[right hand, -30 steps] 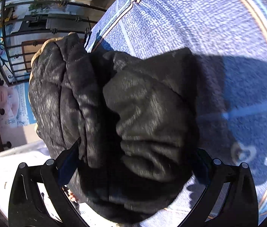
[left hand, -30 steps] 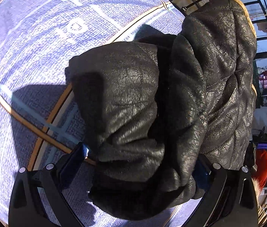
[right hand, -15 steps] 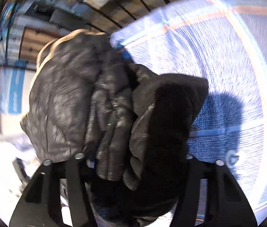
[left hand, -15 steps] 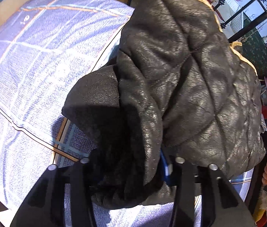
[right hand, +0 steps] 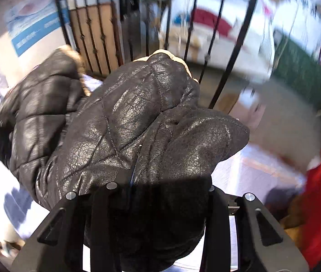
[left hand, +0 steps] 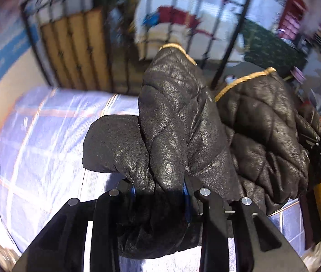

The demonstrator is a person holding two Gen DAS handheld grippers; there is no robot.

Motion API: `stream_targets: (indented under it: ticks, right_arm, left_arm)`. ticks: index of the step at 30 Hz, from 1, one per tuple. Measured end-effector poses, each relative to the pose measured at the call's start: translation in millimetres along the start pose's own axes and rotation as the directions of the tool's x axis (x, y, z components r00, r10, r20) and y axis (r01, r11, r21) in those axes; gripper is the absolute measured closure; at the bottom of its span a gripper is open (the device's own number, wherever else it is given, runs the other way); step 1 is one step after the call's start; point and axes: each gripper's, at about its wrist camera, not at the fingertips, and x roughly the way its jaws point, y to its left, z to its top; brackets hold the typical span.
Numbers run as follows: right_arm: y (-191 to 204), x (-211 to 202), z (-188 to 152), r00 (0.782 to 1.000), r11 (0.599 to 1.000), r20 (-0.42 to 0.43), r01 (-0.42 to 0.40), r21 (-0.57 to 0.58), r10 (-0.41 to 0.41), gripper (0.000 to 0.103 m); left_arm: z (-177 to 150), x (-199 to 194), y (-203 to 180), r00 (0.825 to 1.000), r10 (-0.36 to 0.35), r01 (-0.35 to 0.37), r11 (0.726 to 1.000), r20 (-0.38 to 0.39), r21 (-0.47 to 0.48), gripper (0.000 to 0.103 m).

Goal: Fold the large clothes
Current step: 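Lift the folded jacket off the bed with both grippers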

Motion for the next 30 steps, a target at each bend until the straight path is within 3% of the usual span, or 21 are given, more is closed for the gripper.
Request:
stream_targets:
  ticks: [3, 5, 7, 9, 11, 14, 17, 18, 19, 20, 21, 23, 24, 25, 27, 28, 30]
  right_arm:
    - [-15, -55, 5, 0.995, 0.998, 0.084, 0.051, 0.038, -0.054, 0.068]
    - [-33, -97, 6, 0.982, 0.991, 0.144, 0.116, 0.067, -0.124, 0.068]
    - [-60, -144, 2, 0.963, 0.977, 0.191, 0.169, 0.131, -0.193, 0.068]
    - [-95, -200, -10, 0.932, 0.944, 0.216, 0.244, 0.222, -0.292, 0.068]
    - [-126, -252, -32, 0.894, 0.896, 0.231, 0.302, 0.326, -0.385, 0.068]
    - [-171, -324, -80, 0.82, 0.779, 0.208, 0.379, 0.5, -0.533, 0.067]
    - [-210, -386, -144, 0.752, 0.602, 0.13, 0.398, 0.692, -0.646, 0.066]
    - [-218, -401, -165, 0.731, 0.543, 0.097, 0.404, 0.736, -0.675, 0.066]
    - [-228, -415, -197, 0.71, 0.458, 0.041, 0.408, 0.79, -0.703, 0.065]
    - [-235, -419, -218, 0.706, 0.408, 0.011, 0.396, 0.823, -0.708, 0.064]
    - [-244, -424, -252, 0.717, 0.327, -0.034, 0.358, 0.874, -0.696, 0.064]
    - [-260, -418, -313, 0.755, 0.202, -0.086, 0.281, 0.938, -0.65, 0.063]
    - [-266, -414, -340, 0.775, 0.149, -0.099, 0.243, 0.958, -0.624, 0.063]
    - [-272, -403, -375, 0.799, 0.072, -0.103, 0.18, 0.981, -0.593, 0.062]
    - [-277, -383, -409, 0.82, 0.007, -0.073, 0.094, 0.996, -0.568, 0.059]
    - [-281, -373, -426, 0.82, -0.025, -0.06, 0.055, 0.998, -0.569, 0.057]
    - [-283, -363, -433, 0.81, -0.051, -0.051, 0.026, 0.998, -0.584, 0.055]
  left_arm:
    - [29, -28, -34, 0.994, -0.06, 0.052, 0.995, 0.091, 0.087, 0.073]
    - [49, -47, -62, 0.981, -0.132, 0.111, 0.984, 0.145, 0.142, 0.073]
    - [71, -69, -102, 0.956, -0.219, 0.173, 0.958, 0.195, 0.23, 0.073]
    - [93, -86, -145, 0.918, -0.329, 0.254, 0.917, 0.222, 0.309, 0.073]
    - [114, -102, -192, 0.864, -0.451, 0.35, 0.857, 0.222, 0.379, 0.073]
    - [137, -111, -275, 0.769, -0.618, 0.476, 0.725, 0.164, 0.497, 0.072]
    - [150, -90, -361, 0.689, -0.724, 0.629, 0.587, -0.016, 0.51, 0.071]
    - [151, -75, -388, 0.668, -0.739, 0.671, 0.548, -0.085, 0.499, 0.07]
    - [147, -58, -416, 0.657, -0.739, 0.696, 0.517, -0.151, 0.498, 0.069]
    - [140, -38, -445, 0.658, -0.72, 0.711, 0.498, -0.22, 0.496, 0.068]
    - [132, -17, -468, 0.66, -0.693, 0.728, 0.494, -0.291, 0.475, 0.068]
    - [108, 16, -507, 0.714, -0.605, 0.693, 0.534, -0.353, 0.485, 0.064]
    - [98, 28, -521, 0.73, -0.579, 0.676, 0.537, -0.363, 0.504, 0.06]
    - [92, 34, -531, 0.735, -0.573, 0.668, 0.525, -0.361, 0.527, 0.055]
    - [89, 38, -541, 0.737, -0.575, 0.664, 0.519, -0.356, 0.538, 0.051]
    - [87, 42, -538, 0.736, -0.571, 0.667, 0.519, -0.364, 0.535, 0.049]
    - [84, 49, -541, 0.756, -0.544, 0.646, 0.53, -0.363, 0.549, 0.039]
